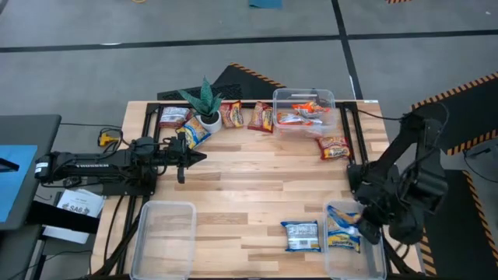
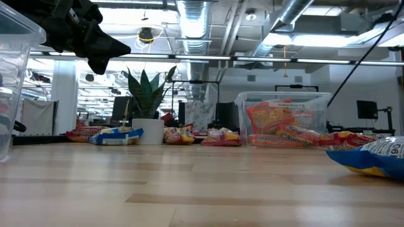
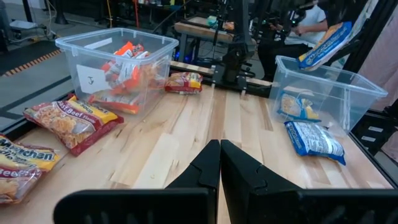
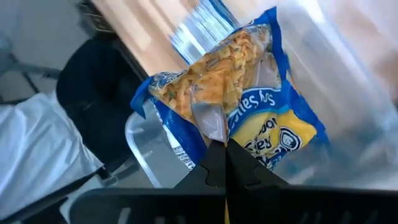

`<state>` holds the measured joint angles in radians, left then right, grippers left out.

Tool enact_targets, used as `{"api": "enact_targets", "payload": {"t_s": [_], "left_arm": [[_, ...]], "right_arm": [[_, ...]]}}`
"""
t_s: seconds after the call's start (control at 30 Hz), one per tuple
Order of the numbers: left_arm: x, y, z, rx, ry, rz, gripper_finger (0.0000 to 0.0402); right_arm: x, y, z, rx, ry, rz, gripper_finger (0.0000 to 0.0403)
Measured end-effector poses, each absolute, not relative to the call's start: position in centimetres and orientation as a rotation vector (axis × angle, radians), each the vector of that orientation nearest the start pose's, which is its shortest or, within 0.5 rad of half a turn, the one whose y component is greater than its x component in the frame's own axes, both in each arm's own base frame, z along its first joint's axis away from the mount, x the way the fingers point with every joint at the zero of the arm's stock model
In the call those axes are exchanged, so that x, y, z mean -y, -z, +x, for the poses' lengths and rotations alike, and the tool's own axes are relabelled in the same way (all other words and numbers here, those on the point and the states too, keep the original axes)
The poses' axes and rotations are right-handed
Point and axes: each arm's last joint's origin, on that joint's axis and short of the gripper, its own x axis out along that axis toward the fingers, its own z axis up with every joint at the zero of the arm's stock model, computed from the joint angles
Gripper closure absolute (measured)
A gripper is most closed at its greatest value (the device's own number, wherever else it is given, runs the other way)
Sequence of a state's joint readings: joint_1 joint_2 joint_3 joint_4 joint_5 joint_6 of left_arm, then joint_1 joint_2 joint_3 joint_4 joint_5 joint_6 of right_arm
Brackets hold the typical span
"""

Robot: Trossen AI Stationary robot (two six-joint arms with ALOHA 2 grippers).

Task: Sort Maruchan noodles
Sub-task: Put the blue noodle pack into the bottom right transparent bin

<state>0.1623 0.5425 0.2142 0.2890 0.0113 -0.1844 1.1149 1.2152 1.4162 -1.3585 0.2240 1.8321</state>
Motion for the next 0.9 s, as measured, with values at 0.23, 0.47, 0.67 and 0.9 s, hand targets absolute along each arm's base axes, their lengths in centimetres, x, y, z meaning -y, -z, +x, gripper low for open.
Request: {"api": "enact_targets", "payload": {"t_s": [0.23, 0.47, 0.67, 0.9], "left_arm": [[-2.3, -21.4, 14.0, -0.025, -0.155, -0.187, 0.0401], [-2.3, -21.4, 14.0, -0.025, -0.155, -0.187, 0.0401], [-2.3, -21.4, 14.0, -0.023, -0.172, -0.187, 0.0401], [-2.3, -21.4, 14.0, -0.022, -0.176, -0.171, 0.0401]], "right_arm": [[-19.3, -36.0, 8.8, -1.247, 0.350, 0.933, 0.0396], [-20.6, -34.9, 9.4, -1.254, 0.398, 0.883, 0.0368], [-20.7, -34.3, 9.9, -1.260, 0.452, 0.856, 0.0355], [-20.2, -34.1, 10.8, -1.265, 0.469, 0.815, 0.0354]]}}
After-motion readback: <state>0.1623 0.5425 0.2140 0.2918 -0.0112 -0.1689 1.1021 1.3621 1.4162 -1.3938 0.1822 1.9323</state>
